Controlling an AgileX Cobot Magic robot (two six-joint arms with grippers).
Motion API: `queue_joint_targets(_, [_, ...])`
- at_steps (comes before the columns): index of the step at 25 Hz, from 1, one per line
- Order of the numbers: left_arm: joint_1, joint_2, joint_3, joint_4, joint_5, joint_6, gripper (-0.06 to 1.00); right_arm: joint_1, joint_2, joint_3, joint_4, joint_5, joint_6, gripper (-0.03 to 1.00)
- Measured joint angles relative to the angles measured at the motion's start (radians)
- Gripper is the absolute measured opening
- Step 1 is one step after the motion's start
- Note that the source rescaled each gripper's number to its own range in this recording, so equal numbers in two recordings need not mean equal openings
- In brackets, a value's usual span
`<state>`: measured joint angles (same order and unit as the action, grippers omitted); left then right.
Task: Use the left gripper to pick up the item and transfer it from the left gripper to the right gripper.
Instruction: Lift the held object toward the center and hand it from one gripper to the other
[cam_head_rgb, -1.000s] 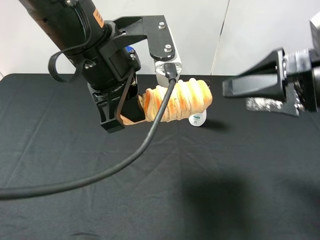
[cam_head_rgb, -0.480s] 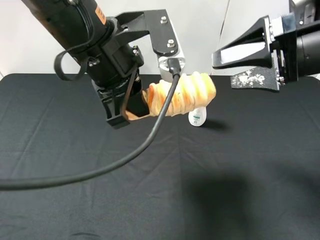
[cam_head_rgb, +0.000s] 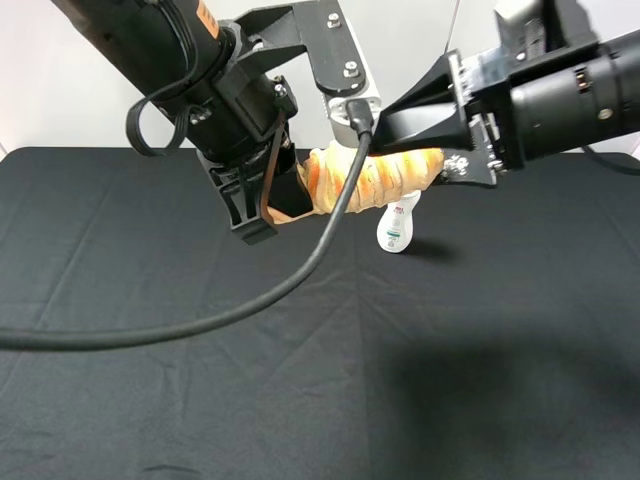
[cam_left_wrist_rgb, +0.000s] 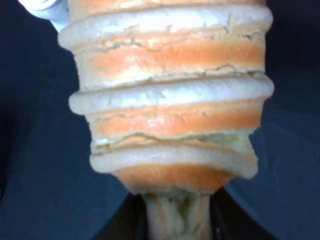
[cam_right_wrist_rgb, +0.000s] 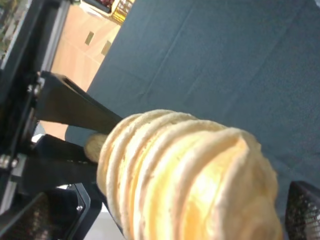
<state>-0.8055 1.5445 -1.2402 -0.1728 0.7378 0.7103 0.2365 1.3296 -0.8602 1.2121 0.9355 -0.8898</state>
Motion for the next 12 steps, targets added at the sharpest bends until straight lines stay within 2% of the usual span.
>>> queue_joint_targets(10, [0.0, 0.0, 0.0, -0.003, 0.0, 0.0, 0.0, 0.003, 0.017, -0.005, 0.063, -0.02, -0.058, 1.0])
queue_joint_targets(12, [0.0, 0.0, 0.0, -0.003, 0.0, 0.0, 0.0, 0.003, 0.017, -0.005, 0.064, -0.011, -0.06, 0.95])
